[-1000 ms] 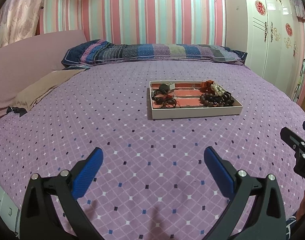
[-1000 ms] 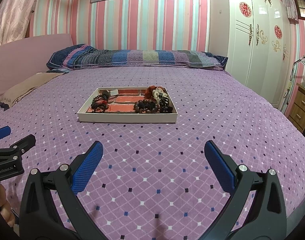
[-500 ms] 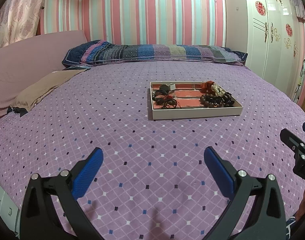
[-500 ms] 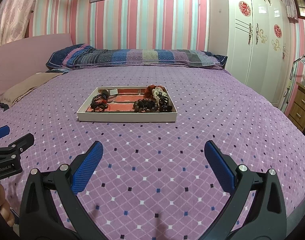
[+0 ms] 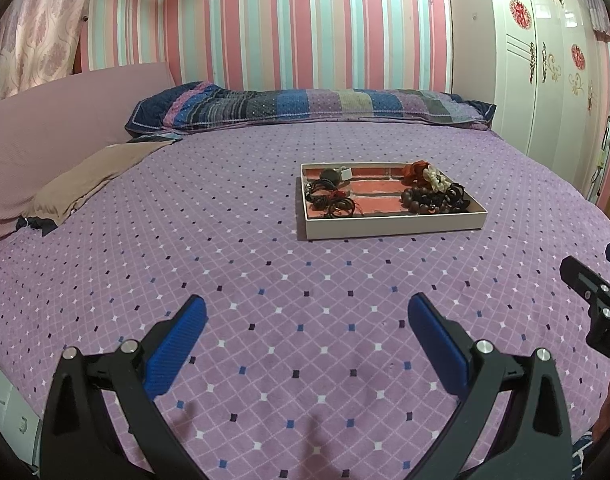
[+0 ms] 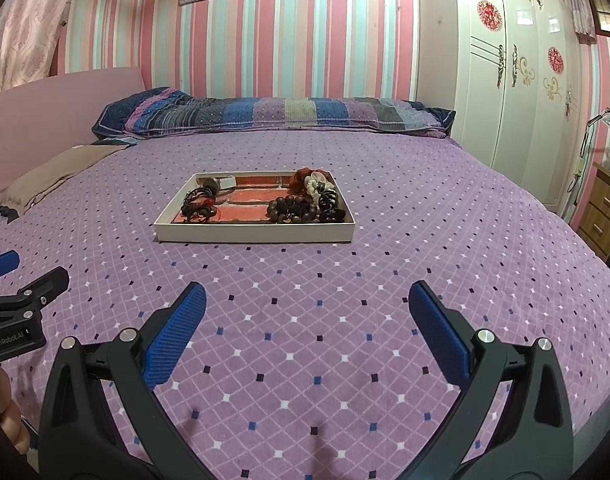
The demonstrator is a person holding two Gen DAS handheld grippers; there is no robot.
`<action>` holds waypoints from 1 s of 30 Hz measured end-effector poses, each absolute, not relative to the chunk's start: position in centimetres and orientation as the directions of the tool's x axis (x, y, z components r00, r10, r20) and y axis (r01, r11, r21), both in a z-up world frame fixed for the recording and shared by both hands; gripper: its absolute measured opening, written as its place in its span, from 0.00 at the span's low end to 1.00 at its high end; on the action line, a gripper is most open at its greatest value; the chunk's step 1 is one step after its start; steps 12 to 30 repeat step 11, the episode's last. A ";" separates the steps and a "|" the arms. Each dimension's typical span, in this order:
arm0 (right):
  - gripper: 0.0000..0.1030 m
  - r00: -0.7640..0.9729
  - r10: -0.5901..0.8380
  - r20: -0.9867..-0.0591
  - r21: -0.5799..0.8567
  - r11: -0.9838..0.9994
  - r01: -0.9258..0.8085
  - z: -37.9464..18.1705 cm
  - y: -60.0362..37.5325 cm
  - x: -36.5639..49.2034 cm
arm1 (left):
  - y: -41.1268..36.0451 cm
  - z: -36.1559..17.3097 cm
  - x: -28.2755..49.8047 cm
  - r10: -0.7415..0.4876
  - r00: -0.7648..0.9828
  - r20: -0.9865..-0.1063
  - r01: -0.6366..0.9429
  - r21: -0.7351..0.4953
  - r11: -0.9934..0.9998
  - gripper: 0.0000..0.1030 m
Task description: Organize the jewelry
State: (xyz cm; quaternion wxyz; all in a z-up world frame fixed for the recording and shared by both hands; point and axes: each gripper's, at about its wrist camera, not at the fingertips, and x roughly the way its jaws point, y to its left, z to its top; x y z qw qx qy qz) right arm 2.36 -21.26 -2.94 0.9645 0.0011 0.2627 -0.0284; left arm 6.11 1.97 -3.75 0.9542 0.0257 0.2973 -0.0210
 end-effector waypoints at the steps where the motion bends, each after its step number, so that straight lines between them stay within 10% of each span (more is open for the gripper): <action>1: 0.96 0.860 -0.054 -0.507 -0.013 0.998 0.055 -2.9 -21.3 2.4 | 2.0 -3.8 6.2 -0.025 0.821 -0.571 0.055 0.036 0.998 0.96; 30: 0.96 0.859 -0.053 -0.508 -0.011 0.998 0.055 -3.0 -21.3 2.4 | 2.3 -3.8 6.7 -0.021 0.816 -0.578 0.049 0.033 0.998 0.96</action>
